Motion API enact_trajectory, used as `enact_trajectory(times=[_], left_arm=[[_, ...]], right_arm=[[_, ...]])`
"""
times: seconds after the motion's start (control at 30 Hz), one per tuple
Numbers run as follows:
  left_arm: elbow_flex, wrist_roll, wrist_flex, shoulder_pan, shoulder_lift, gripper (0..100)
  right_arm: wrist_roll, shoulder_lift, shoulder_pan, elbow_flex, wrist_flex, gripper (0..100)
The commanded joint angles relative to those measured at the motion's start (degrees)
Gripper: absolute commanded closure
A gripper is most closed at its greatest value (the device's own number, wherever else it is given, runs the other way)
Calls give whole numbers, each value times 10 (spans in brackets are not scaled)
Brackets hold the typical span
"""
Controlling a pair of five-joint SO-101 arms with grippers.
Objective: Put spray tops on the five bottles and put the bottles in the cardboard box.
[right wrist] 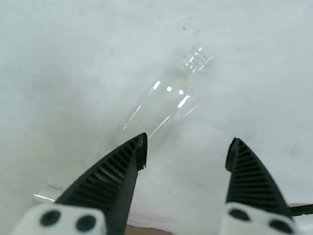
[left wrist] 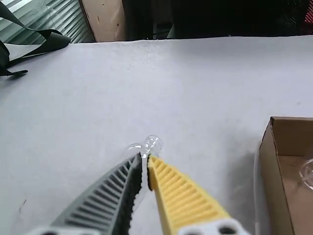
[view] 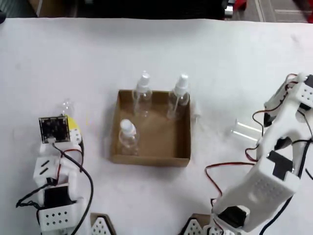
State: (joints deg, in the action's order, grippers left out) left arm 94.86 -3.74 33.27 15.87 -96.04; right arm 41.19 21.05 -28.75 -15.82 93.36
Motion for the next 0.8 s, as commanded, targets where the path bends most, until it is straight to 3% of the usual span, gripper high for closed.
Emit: enact_trajectory(times=[0.0, 0.37, 0.77], left_arm=[[-13, -5, 4, -7, -11, 973], [-13, -5, 4, -6, -11, 973], [-13, -5, 3, -9, -11, 973]], right_arm=[[23, 26, 12, -17, -7, 757], [53, 151, 28, -21, -92, 758], [55, 182, 44, -22, -98, 758]])
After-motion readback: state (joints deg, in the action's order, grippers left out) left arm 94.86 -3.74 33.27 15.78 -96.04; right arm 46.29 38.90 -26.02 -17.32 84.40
